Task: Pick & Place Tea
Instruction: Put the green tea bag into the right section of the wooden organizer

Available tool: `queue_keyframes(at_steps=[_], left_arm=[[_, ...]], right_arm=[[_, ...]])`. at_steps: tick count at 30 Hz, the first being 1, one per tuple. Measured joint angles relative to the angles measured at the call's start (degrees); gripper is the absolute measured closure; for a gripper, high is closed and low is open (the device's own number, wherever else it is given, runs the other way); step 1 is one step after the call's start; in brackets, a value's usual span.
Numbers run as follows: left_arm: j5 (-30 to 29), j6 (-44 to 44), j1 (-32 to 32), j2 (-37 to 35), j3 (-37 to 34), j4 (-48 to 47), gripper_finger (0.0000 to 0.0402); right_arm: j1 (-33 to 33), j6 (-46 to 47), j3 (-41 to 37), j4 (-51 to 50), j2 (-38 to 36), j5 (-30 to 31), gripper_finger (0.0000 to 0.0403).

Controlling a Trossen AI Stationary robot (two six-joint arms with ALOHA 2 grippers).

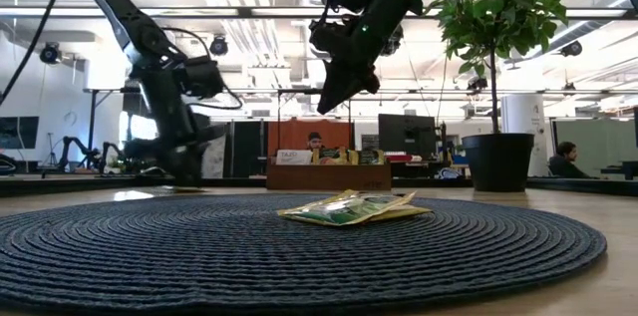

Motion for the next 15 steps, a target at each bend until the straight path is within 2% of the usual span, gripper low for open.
queue_keyframes(at_steps=[3,6,15], left_arm=[[2.6,-3.5,-2.8,0.4,-0.1,4.9,0.0303],[2.6,-5.7,-6.4,1.8,-0.1,7.9,0.0303],[1.7,-12.3,-17.6,10.0,0.3,23.6,0.0303]], right_arm=[[-0.6,4.4,0.0,0.0,0.0,-0.1,0.0394],[-1.2,7.0,0.0,0.0,0.0,-0.1,0.0394],[-1.2,7.7,0.0,0.2,0.0,-0.1,0.0394]])
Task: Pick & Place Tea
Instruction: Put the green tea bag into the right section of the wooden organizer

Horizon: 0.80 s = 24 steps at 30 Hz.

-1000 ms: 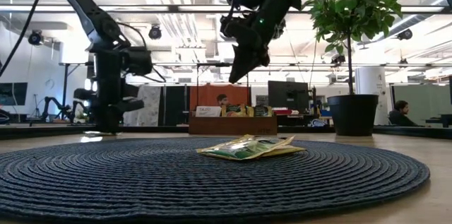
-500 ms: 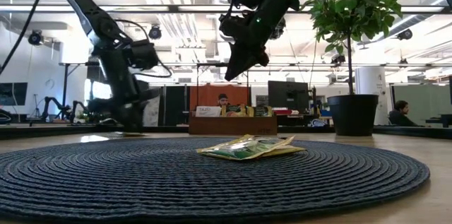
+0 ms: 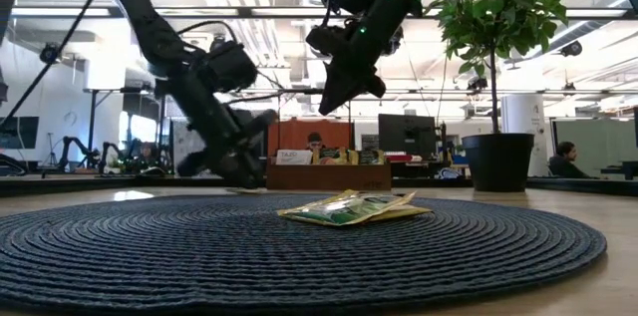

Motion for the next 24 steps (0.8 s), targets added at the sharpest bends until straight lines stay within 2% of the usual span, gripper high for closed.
queue_keyframes(at_steps=[3,8,13,16,24], left_arm=[[0.0,-1.6,-2.2,1.2,0.6,5.2,0.0303],[-0.2,0.2,-3.1,2.8,4.0,7.2,0.0303],[4.2,3.6,-3.0,2.8,5.6,8.5,0.0303],[3.9,6.8,-2.9,0.2,5.7,8.0,0.0303],[0.2,17.9,-3.1,-6.7,5.1,-13.1,0.0303]], right_arm=[[-0.1,0.7,0.0,-0.5,0.0,0.0,0.0394],[0.0,2.0,-0.3,-3.7,0.0,-0.1,0.0394],[-0.6,7.8,-2.8,-3.5,0.0,-1.4,0.0394],[-0.7,13.2,-4.9,-0.4,0.0,-4.8,0.0394],[-0.8,25.3,-10.3,10.3,1.7,-10.9,0.0387]])
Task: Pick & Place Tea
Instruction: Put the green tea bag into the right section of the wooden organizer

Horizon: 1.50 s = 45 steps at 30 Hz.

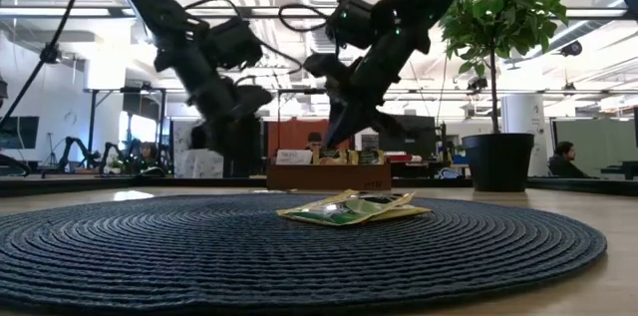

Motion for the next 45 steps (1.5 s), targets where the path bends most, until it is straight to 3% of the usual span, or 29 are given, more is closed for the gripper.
queue_keyframes(at_steps=[3,9,21,34,45], left_arm=[[0.0,2.3,0.0,0.1,-0.4,-4.2,0.0303],[0.6,2.9,-0.6,2.7,-1.9,-3.2,0.0303],[2.1,1.2,-1.0,4.6,-2.2,1.8,0.0303],[3.4,-1.9,-2.3,6.5,-2.2,6.8,0.0303],[3.5,-1.9,-2.4,6.5,-3.0,7.3,0.0303]], right_arm=[[0.0,1.6,-0.1,3.0,1.8,-2.0,0.0372],[0.0,6.5,-0.1,6.8,6.7,-5.6,0.0328],[-0.5,8.8,0.7,7.7,8.7,-1.7,0.0261],[-0.4,12.9,0.8,10.3,11.9,-1.3,0.0252],[-0.7,12.8,1.2,10.2,11.3,6.7,0.0257]])
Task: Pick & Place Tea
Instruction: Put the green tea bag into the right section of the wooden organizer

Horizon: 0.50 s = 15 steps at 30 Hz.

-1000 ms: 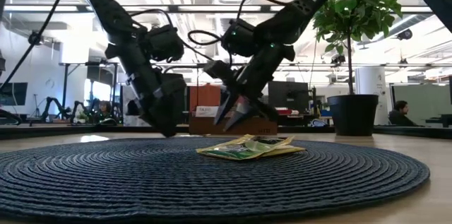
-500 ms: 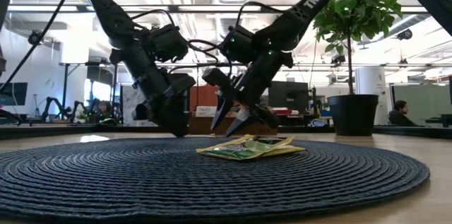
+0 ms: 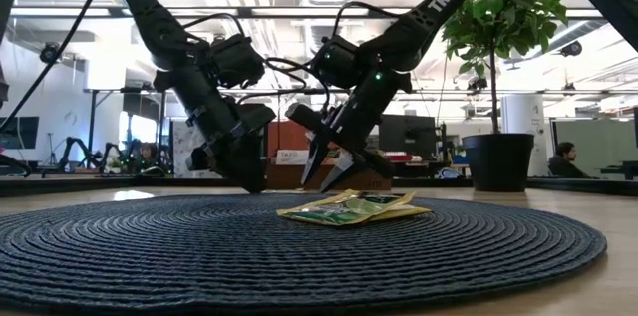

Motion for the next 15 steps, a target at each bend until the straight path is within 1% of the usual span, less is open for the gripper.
queue_keyframes(at_steps=[6,10,15], left_arm=[[0.4,-0.8,0.0,0.1,-0.2,2.3,0.0303],[0.5,-1.0,-0.1,0.1,-0.2,2.7,0.0303],[0.8,-1.1,-0.1,0.1,-0.2,3.0,0.0303]], right_arm=[[-0.4,0.3,0.3,1.4,1.0,-2.3,0.0256],[-0.5,1.2,0.9,2.6,1.9,-5.3,0.0264],[-0.5,1.9,2.0,2.7,3.1,-6.5,0.0277]])
